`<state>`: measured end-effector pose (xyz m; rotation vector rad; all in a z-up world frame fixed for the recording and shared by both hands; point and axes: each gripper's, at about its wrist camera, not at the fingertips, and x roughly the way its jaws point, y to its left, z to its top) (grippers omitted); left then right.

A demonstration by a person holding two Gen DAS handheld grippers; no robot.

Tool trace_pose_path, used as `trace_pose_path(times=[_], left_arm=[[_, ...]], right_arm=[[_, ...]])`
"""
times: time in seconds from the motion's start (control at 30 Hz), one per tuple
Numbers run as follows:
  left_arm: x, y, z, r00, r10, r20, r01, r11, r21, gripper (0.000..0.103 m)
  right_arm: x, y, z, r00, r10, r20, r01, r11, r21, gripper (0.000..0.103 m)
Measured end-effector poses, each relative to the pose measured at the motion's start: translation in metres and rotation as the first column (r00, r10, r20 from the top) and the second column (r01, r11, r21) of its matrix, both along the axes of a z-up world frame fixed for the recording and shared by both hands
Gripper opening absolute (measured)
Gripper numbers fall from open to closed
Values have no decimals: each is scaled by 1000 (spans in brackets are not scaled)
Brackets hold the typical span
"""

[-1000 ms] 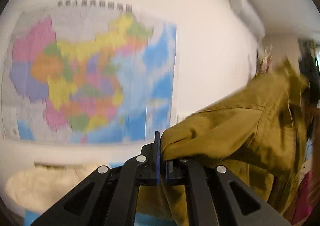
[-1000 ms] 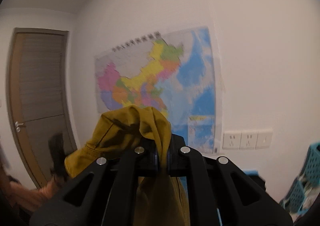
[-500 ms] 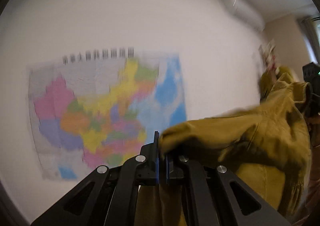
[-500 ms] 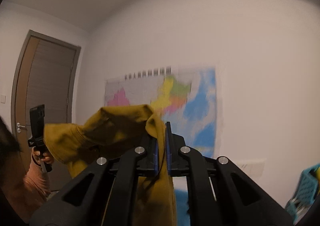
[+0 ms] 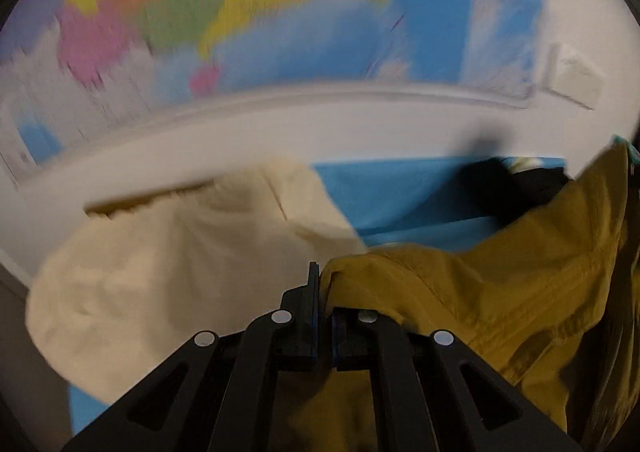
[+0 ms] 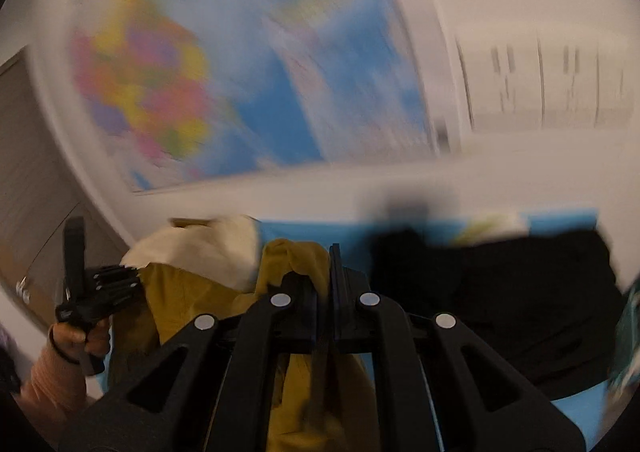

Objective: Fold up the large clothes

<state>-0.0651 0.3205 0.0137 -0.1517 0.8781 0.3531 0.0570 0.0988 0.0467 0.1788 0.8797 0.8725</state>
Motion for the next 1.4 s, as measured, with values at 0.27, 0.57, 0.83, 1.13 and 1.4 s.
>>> trace_pose_path(times=[0.27, 0.57, 0.83, 1.13, 1.4], left_arm=[[44, 36, -31, 994, 1, -105, -11, 995, -96, 13], [-1, 51, -19, 999, -34, 4, 34, 986, -161, 50], [-78, -10, 20, 902, -379, 207, 404, 910, -94, 73], [-10, -37, -70, 915, -388, -108, 359, 907, -219, 61], [43, 12, -36, 957, -278, 81, 288, 893, -347, 38]], right_arm=[[70, 29, -85, 982, -99, -163, 75, 986, -146, 5], [48, 11, -67, 988, -113, -109, 96, 984, -153, 53], [-50, 15, -41, 975, 221, -23, -222, 973, -57, 63], [-34, 60, -116, 932, 248, -266, -270, 962, -50, 27], [22, 61, -62, 970, 166, -176, -146, 982, 120, 7]])
